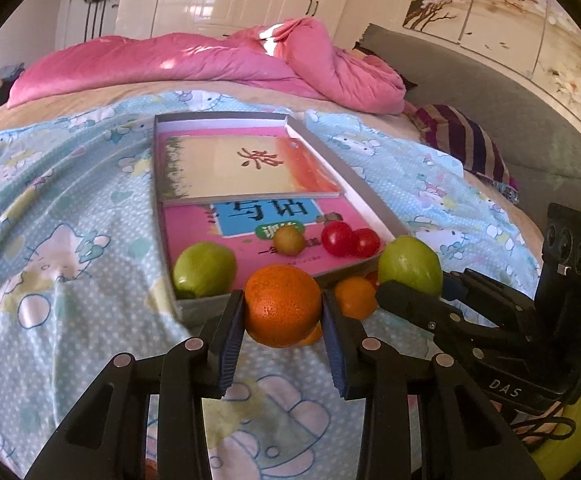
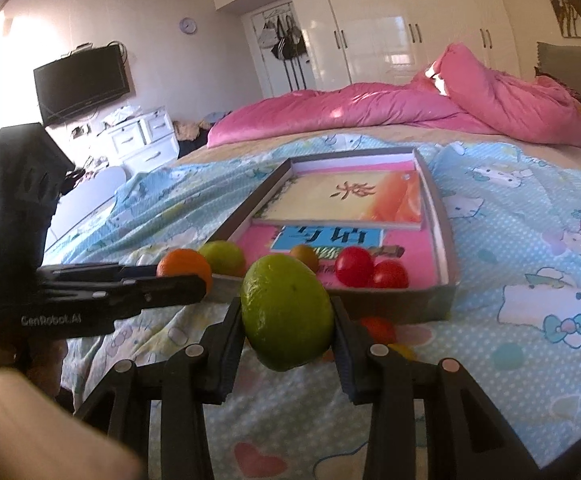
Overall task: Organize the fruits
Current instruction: 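Grasp an orange with the left gripper while the right gripper grasps the large green citrus, then carry the orange with the left gripper into the grey box while the right gripper places the green citrus there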
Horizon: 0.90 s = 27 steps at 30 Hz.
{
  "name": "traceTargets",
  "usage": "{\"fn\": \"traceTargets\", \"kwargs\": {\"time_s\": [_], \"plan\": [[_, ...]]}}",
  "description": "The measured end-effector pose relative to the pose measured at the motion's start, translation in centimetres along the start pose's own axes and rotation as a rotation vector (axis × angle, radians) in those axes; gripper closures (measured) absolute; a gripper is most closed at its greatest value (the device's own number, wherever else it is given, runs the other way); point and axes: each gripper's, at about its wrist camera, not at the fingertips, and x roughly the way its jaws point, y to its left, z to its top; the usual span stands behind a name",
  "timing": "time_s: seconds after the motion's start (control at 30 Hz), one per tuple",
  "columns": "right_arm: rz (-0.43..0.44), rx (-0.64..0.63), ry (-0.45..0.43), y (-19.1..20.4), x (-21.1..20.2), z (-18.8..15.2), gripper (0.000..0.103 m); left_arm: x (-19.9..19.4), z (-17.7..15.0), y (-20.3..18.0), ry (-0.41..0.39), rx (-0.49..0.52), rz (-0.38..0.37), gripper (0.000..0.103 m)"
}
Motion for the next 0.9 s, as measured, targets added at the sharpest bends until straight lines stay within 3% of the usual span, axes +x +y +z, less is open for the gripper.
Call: {"fn": "traceTargets", "kwargs": {"time_s": [0.37,0.9], "plan": [[-0.062,0.046,-0.05,-2.3,-0.3,1.4,0.063,1.5,1.1,-1.5,-0.002,0.017,-0.007,0.065],[-0.161,0.07,-0.073,-4.9,0.5,2.7,0.063,4.7,2.6,-1.5,-0.005,0.034,0.051,0.065]]}}
